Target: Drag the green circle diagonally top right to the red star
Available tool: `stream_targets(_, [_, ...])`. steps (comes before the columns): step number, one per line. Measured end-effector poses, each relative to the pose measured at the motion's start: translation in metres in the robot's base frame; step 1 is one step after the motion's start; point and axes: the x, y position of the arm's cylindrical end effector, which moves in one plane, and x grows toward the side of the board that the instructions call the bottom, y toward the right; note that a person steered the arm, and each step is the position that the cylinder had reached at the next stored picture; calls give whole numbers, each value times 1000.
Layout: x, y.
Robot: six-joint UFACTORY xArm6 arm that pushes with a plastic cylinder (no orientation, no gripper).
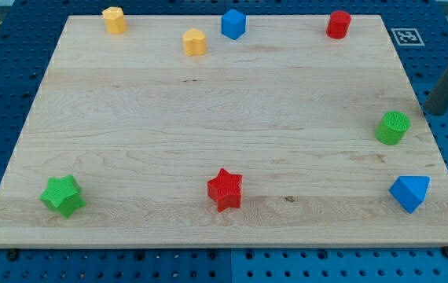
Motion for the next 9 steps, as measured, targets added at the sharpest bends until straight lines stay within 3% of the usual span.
stream_targets(5, [22, -34])
stream_targets(9, [42, -108])
